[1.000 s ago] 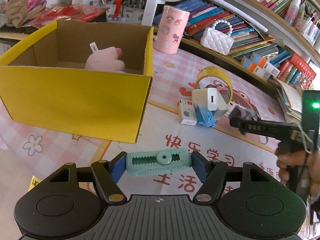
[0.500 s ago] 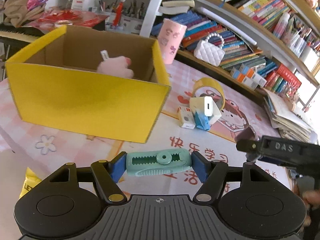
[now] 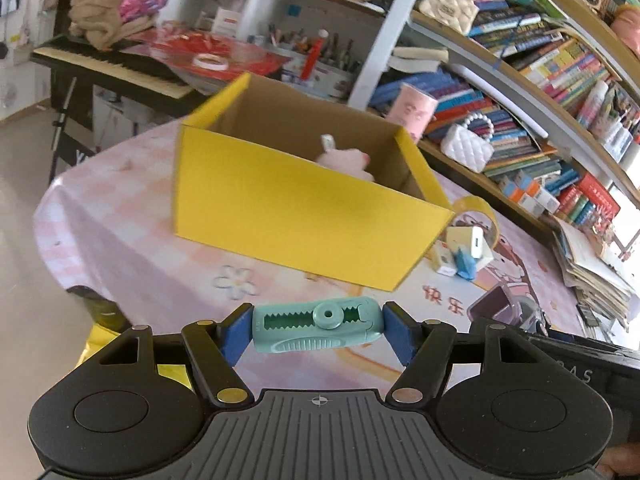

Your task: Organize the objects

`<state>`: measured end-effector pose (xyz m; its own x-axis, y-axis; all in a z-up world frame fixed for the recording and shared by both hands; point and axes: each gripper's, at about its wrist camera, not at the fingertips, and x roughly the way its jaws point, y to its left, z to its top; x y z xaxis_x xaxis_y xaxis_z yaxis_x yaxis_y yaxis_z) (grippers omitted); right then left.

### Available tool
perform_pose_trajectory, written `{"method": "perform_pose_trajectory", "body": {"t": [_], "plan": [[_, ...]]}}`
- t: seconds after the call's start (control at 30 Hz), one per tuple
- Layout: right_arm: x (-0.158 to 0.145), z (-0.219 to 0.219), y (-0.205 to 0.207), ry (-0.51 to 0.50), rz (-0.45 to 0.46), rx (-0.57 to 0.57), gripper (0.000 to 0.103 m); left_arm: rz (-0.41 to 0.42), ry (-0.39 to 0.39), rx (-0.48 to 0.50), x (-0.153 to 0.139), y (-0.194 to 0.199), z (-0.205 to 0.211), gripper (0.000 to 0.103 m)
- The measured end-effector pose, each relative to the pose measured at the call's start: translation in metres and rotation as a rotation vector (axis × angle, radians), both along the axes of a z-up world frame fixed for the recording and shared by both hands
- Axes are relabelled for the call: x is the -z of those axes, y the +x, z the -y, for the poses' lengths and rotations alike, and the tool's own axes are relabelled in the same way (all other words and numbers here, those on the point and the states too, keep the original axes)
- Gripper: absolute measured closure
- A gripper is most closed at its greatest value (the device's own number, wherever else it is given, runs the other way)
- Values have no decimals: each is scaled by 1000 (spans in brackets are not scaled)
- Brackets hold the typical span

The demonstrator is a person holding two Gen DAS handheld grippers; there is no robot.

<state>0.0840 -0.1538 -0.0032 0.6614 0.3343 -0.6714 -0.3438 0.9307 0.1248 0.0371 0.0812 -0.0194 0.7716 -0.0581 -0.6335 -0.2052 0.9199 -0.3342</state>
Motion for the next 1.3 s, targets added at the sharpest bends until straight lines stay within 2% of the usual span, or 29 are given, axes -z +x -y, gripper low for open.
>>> {"method": "perform_pose_trajectory", "body": {"t": [0.33,0.93,1.17,1.3], "plan": [[-3,-43,-36,2,8,-34,37,31,17,-1,-8,-30,-32,34],[-8,-68,-68,-6,27,-32,37,87,28,25,-19,-53,-53,34],[-12,-79,-75,-24,55,-43,37,130,45,33,-28,-53,-57,34],[-23,-83,-73,-40,110,-49,37,173,57,41,-38,-48,-58,34]]}}
